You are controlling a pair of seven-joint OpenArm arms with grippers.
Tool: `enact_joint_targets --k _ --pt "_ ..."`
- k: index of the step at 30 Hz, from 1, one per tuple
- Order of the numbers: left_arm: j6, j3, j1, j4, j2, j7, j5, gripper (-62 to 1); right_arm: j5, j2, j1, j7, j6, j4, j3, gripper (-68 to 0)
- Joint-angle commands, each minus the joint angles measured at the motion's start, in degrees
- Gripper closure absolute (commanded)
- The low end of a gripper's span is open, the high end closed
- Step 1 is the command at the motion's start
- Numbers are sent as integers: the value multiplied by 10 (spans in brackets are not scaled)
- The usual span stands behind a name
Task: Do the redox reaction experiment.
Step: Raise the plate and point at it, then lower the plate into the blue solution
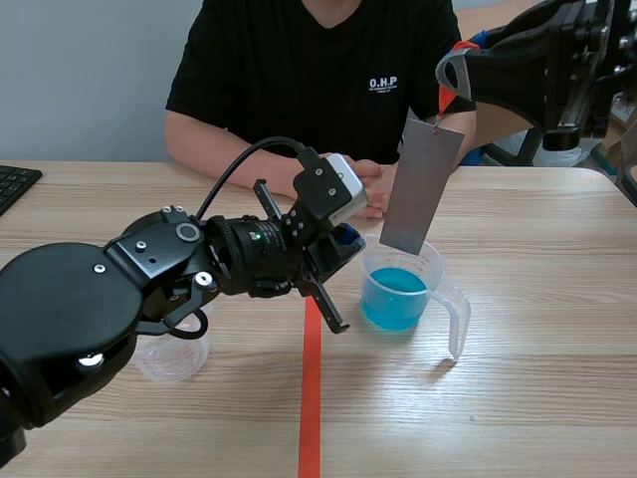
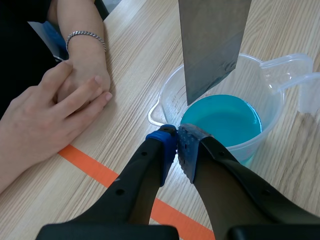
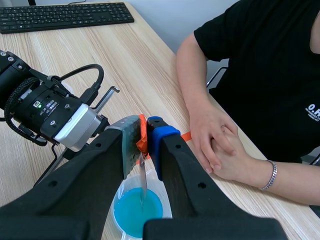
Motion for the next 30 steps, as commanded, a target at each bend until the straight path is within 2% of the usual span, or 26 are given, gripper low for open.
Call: enact_joint_targets --k 1,8,12,14,19,21,27,30 --pt "3 -1 -11 7 1 -10 -5 -51 6 6 11 7 3 11 9 -17" --pt "4 -1 -5 12 -14 -10 -6 -51 5 6 11 6 3 11 9 -17" --pt "49 -2 24 56 -64 -10 -7 -51 4 6 11 7 3 11 9 -17" --pt "74 -5 45 88 -99 -10 -17 -51 3 6 11 7 3 11 9 -17" --pt "104 -31 117 170 -195 -10 -68 -51 2 6 11 7 3 11 9 -17" --pt "127 -52 156 200 -232 -10 -90 -51 2 5 11 7 3 10 9 -17" --pt "200 -150 315 276 -334 -21 -148 -51 -3 4 10 7 3 9 9 -17" --pt "214 -214 403 293 -359 -30 -181 -51 -3 3 10 7 3 8 9 -17"
